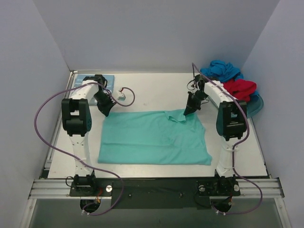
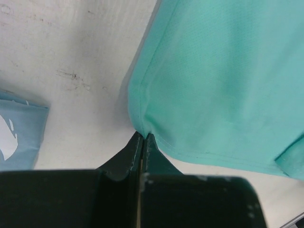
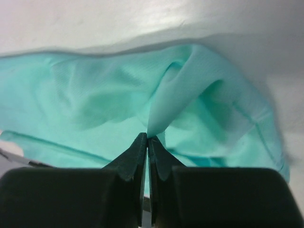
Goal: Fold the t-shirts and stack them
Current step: Grap the side of the flattened tshirt furthest away from the robot with both arms, then fold the other side of the tshirt into a rectangle, then rotate the tshirt 85 degrees
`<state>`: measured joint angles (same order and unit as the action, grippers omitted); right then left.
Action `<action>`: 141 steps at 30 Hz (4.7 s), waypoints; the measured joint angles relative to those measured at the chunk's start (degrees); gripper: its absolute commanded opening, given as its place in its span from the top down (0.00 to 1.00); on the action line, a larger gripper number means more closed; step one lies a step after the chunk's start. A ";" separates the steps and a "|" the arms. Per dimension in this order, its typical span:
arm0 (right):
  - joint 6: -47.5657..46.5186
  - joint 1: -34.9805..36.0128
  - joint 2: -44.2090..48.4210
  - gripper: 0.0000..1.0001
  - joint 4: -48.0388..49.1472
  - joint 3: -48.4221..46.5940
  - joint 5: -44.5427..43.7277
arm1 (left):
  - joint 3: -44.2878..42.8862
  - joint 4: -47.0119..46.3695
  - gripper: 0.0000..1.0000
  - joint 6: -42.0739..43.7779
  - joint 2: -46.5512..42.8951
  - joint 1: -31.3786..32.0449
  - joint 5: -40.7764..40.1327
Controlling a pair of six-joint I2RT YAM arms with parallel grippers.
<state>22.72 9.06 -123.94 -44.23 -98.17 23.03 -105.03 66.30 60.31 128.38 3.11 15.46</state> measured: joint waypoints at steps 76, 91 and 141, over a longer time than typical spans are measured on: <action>-8.48 -12.00 22.01 1.00 -10.25 40.79 10.21 | 19.74 3.48 0.64 5.60 -29.03 18.49 -0.74; -6.78 -12.41 19.06 0.65 -3.93 43.10 8.22 | 19.34 -18.51 0.63 6.23 -25.27 40.79 27.91; -5.44 1.84 -19.45 0.52 8.66 -31.26 -2.21 | 47.12 -17.18 0.60 2.91 -38.84 4.70 7.67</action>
<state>17.28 10.90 -143.39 -35.57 -129.43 20.82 -57.91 49.12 63.22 89.54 7.81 23.14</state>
